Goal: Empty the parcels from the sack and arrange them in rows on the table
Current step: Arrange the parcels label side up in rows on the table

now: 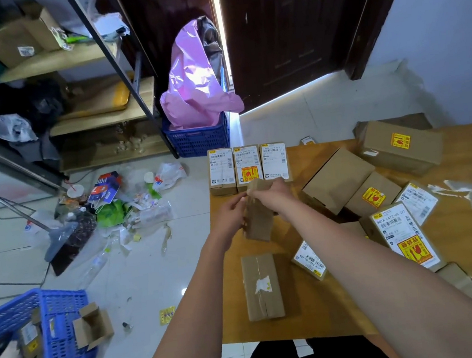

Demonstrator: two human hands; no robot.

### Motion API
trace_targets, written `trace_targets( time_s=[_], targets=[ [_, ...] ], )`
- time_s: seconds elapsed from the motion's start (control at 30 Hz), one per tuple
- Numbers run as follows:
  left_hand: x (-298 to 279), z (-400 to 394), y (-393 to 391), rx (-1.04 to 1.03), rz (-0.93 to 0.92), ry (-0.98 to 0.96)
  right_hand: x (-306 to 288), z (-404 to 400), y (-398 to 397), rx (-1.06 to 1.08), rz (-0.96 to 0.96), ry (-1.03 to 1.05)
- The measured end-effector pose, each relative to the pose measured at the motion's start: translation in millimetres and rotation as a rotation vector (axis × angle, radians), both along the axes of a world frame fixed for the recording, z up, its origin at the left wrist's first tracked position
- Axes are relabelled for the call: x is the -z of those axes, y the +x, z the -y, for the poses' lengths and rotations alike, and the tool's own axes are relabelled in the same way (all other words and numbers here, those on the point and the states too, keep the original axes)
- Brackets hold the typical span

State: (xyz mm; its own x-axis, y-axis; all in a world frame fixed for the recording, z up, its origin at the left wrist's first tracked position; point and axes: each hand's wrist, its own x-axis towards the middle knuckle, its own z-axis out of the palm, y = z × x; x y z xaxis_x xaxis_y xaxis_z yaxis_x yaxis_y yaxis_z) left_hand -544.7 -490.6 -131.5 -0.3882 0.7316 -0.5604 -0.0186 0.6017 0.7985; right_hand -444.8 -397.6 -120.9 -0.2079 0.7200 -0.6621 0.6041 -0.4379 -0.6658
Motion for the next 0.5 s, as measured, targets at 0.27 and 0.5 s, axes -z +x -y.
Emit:
trace_targets(
  time_s=[0.27,0.5],
  targets=[
    [26,11,-11,-0.084,0.071,-0.073,3,-4,-12,-0.041,-0.123,-0.031],
    [34,18,-34,-0.243,0.295,-0.065,24,-8,-5,-0.078,-0.062,-0.164]
  ],
)
